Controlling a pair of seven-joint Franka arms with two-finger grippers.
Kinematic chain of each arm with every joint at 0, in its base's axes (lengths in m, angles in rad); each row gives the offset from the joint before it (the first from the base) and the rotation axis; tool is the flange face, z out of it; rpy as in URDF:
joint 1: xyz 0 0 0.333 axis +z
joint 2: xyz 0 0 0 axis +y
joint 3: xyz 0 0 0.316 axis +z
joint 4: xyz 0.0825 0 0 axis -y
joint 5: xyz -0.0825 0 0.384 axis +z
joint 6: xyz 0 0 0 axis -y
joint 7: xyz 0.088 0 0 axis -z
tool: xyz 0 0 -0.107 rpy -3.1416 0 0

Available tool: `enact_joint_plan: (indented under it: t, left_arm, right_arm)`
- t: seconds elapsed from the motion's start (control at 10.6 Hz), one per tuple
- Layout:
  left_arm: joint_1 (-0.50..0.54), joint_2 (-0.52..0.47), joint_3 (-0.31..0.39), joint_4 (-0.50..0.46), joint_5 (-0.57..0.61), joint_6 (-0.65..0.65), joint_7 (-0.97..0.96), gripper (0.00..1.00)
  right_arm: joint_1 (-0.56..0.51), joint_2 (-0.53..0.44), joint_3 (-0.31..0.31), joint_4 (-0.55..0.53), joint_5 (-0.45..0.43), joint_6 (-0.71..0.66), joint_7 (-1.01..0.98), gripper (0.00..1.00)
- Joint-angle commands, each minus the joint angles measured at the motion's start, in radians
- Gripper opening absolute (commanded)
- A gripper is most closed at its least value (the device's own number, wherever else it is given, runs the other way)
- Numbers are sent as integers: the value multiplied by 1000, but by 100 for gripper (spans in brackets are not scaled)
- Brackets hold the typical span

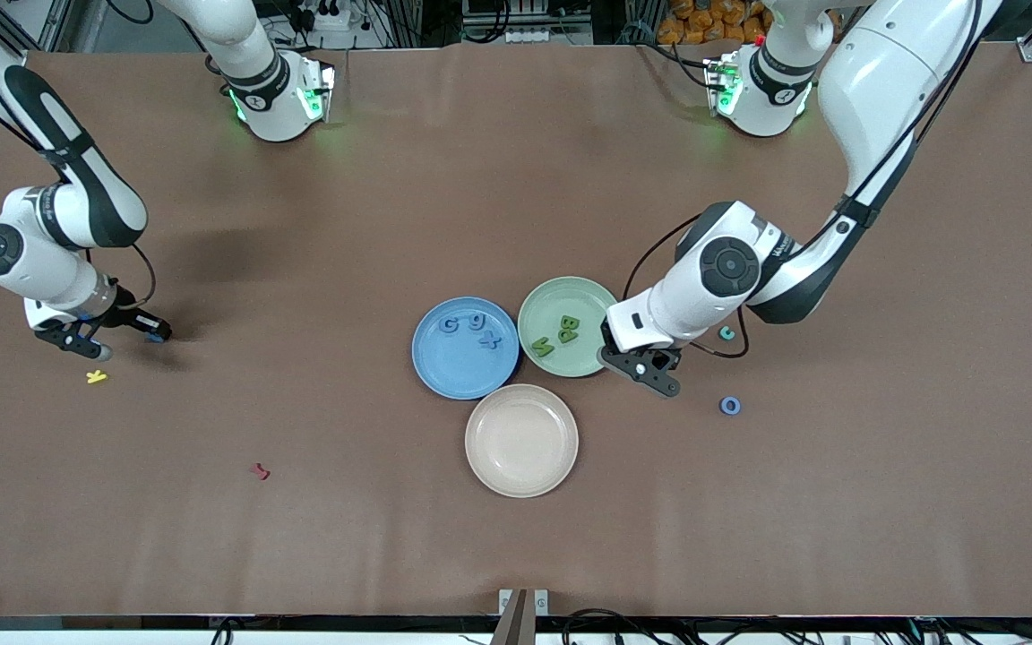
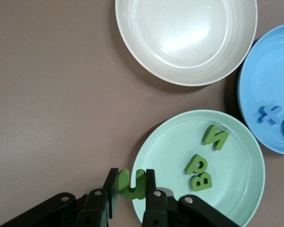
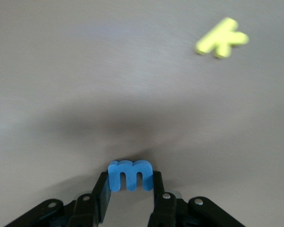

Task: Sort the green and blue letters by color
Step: 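Drop the m on the blue plate while the left gripper drops u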

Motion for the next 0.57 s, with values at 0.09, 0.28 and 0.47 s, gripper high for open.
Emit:
enact_joint_plan:
  t: [0.09, 0.28, 0.47]
  left_arm:
    - [-34, 5, 25, 22, 5, -9, -40, 0]
    - [-32, 0, 26, 31, 6, -9, -39, 0]
    - [-43, 8, 35, 57, 3, -9, -43, 0]
  right_arm:
    - [259, 56, 20, 150, 129, -9, 170, 0]
    - [428, 65, 15, 266, 349, -81, 229, 0]
    - [538, 109, 14, 392, 472, -173, 319, 0]
